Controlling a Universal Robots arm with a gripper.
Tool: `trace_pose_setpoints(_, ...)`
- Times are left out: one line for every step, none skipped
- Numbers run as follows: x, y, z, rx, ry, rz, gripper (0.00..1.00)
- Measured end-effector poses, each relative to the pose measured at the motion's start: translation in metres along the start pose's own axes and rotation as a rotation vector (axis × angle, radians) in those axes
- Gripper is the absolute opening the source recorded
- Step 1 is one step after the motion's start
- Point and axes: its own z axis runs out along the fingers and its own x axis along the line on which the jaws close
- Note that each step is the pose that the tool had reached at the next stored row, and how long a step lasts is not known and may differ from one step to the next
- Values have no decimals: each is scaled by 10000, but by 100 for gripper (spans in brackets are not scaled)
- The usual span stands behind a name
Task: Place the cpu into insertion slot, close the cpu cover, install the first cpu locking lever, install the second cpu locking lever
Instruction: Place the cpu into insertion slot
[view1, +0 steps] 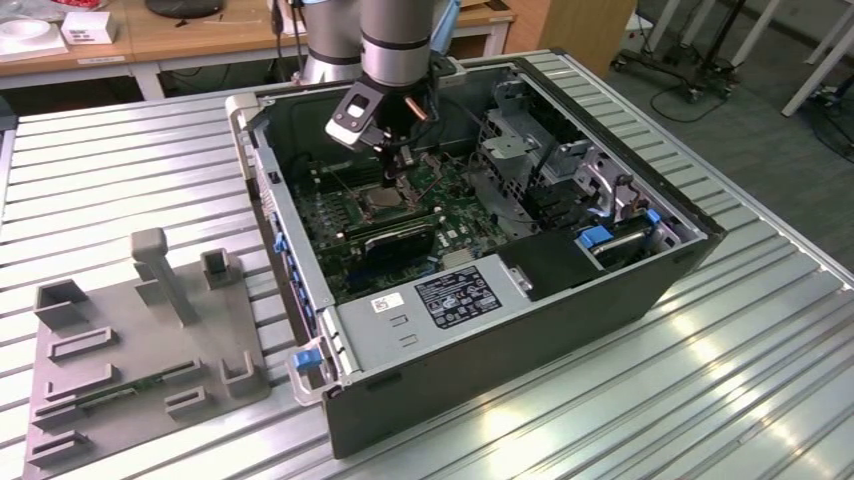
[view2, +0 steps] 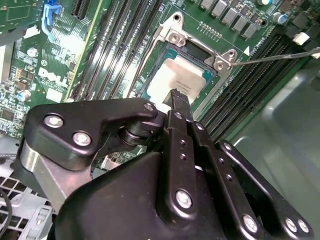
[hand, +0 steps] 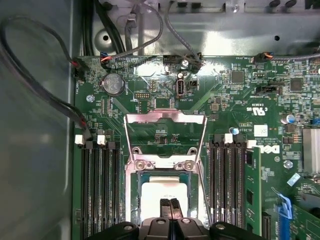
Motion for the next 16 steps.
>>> trace_pose_setpoints(0,0,12,1,-1,0,11)
trace_pose_setpoints(0,0,21,1,-2,-1,11)
trace_pose_setpoints(-1,-1,26,1,-2,0,11)
trace_pose_setpoints(-1,-1,26,2,-4,0,11)
trace_pose_setpoints(-1,-1,26,3,-5,0,11)
trace_pose_setpoints(-1,-1,27,2,-3,0,11)
trace_pose_setpoints(0,-1,33,-1,2,0,11)
trace_pose_setpoints(0,-1,40,-1,1,0,11)
trace_pose_setpoints(0,-1,48,0,-1,0,11)
trace_pose_setpoints(0,-2,57,1,-1,0,11)
trace_pose_setpoints(2,-2,65,0,-1,0,11)
trace_pose_setpoints(4,-2,71,1,-2,0,11)
trace_pose_setpoints(6,-3,75,1,-3,0,11)
trace_pose_setpoints(7,-3,75,1,-2,0,11)
trace_pose_setpoints(7,-3,75,1,-2,-1,11)
trace_pose_setpoints(7,-3,75,1,-3,-1,11)
